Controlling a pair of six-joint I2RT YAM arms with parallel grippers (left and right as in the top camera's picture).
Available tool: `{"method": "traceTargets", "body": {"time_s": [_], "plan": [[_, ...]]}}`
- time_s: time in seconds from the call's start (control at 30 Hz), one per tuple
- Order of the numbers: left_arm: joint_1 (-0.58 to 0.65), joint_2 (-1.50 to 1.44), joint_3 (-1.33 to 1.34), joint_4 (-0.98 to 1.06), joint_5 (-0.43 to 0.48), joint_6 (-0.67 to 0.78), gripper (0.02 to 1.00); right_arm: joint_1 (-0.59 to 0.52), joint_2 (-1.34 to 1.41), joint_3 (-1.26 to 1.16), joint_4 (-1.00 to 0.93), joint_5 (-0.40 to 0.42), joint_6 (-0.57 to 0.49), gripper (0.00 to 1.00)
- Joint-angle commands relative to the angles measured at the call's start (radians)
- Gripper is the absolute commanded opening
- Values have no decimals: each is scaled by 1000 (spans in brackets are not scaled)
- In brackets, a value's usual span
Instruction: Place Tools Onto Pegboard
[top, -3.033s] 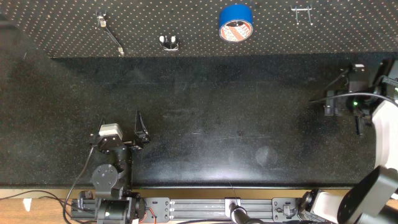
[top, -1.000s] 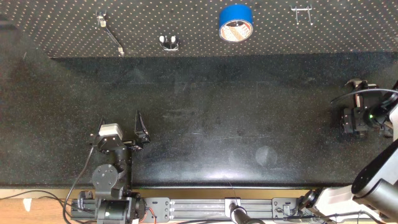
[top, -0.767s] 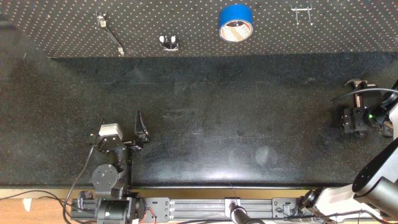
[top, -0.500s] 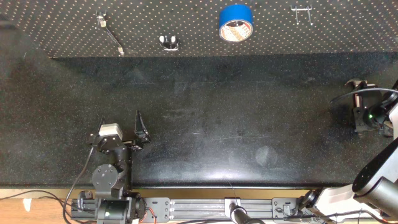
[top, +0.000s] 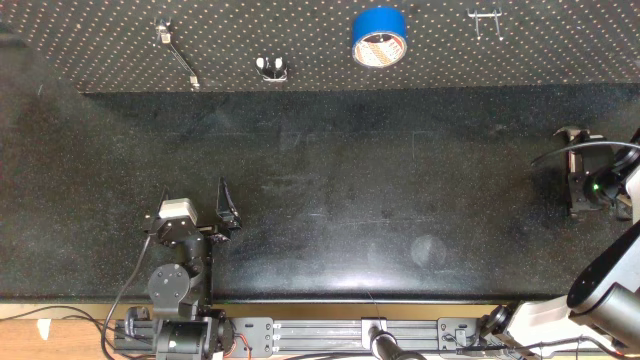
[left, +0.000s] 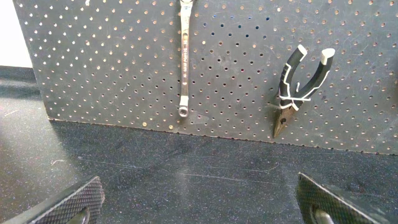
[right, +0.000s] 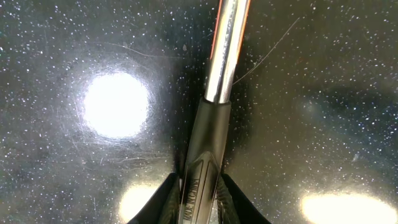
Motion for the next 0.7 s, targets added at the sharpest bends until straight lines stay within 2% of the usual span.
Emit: {"method": "traceTargets", "body": {"time_s": [0.03, 0.33, 0.37, 0.5, 0.7], "plan": [[4, -8, -2, -8, 7, 13, 996, -2, 18, -5, 0, -8, -3, 358], [4, -8, -2, -8, 7, 13, 996, -2, 19, -5, 0, -8, -3, 367], [4, -8, -2, -8, 7, 13, 996, -2, 19, -5, 0, -8, -3, 349], [4, -8, -2, -8, 7, 13, 996, -2, 19, -5, 0, -8, -3, 80], [4, -8, -2, -8, 7, 13, 996, -2, 2, -5, 5, -10, 2, 75]]}}
